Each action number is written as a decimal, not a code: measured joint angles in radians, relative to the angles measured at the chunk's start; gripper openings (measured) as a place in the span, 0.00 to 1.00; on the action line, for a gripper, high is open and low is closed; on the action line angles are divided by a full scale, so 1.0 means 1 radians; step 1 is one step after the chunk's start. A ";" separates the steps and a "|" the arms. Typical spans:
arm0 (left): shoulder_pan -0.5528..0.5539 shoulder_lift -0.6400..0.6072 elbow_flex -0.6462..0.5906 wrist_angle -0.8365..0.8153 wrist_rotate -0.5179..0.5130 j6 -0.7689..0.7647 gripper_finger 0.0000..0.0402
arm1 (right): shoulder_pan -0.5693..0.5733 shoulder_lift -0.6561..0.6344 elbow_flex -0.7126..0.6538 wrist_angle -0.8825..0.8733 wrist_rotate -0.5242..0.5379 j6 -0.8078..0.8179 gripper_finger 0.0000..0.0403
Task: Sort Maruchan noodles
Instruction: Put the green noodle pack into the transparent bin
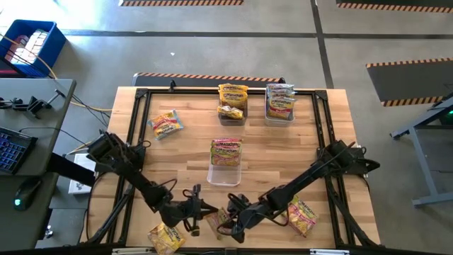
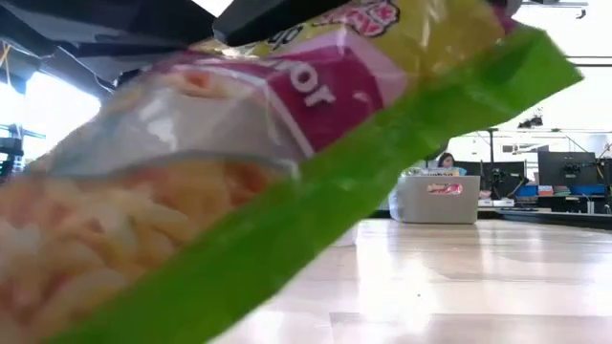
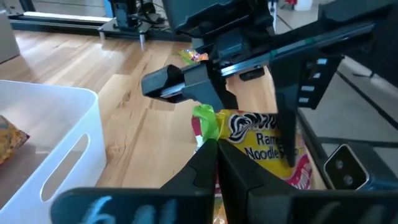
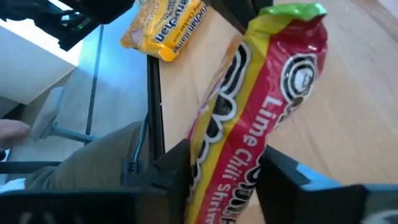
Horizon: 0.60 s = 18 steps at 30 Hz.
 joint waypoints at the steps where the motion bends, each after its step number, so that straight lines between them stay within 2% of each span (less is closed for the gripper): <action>1: -0.005 0.000 0.000 0.006 -0.004 0.004 0.02 | 0.001 0.000 0.000 0.003 0.006 -0.004 0.30; 6: -0.034 -0.021 0.000 0.028 -0.017 0.066 0.11 | 0.006 0.000 0.000 0.022 0.025 -0.031 0.18; 11: -0.068 -0.078 0.000 0.008 -0.088 0.142 0.20 | 0.006 -0.002 0.006 0.044 0.025 -0.090 0.09; 14: -0.088 -0.110 -0.018 -0.009 -0.157 0.142 0.23 | 0.006 -0.013 0.036 -0.006 0.025 -0.141 0.07; 18: -0.103 -0.135 -0.079 0.023 -0.164 0.093 0.21 | -0.008 -0.058 0.100 -0.167 0.036 -0.241 0.07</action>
